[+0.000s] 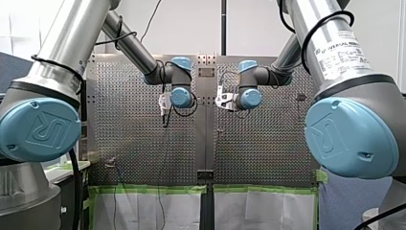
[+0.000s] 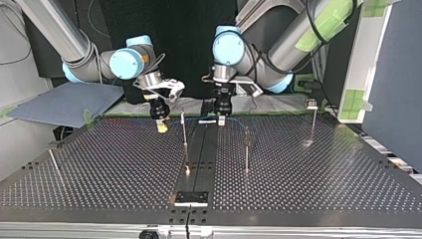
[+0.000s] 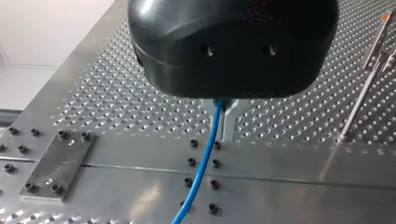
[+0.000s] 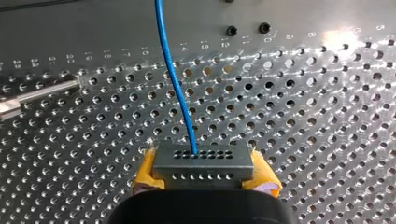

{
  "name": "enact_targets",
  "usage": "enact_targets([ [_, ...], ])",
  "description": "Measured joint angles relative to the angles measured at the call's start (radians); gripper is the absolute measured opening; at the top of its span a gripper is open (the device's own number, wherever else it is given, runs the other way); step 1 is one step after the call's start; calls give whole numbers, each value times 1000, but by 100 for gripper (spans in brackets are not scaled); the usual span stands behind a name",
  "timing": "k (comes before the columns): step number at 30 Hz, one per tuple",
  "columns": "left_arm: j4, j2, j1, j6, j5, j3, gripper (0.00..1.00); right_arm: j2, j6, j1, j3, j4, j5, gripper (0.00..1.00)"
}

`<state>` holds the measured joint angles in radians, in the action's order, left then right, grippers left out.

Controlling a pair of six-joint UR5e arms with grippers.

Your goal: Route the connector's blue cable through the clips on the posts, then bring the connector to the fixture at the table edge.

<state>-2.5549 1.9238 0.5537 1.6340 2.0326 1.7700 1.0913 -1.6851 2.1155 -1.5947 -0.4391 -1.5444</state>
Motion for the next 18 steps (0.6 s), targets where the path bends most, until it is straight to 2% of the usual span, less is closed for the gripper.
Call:
enact_targets([
  [9, 24, 6, 17, -5, -6, 25, 0, 0, 14, 1, -1, 25, -3, 0],
  [18, 58, 61, 38, -6, -8, 27, 0, 0, 24, -2, -8, 38, -7, 0],
])
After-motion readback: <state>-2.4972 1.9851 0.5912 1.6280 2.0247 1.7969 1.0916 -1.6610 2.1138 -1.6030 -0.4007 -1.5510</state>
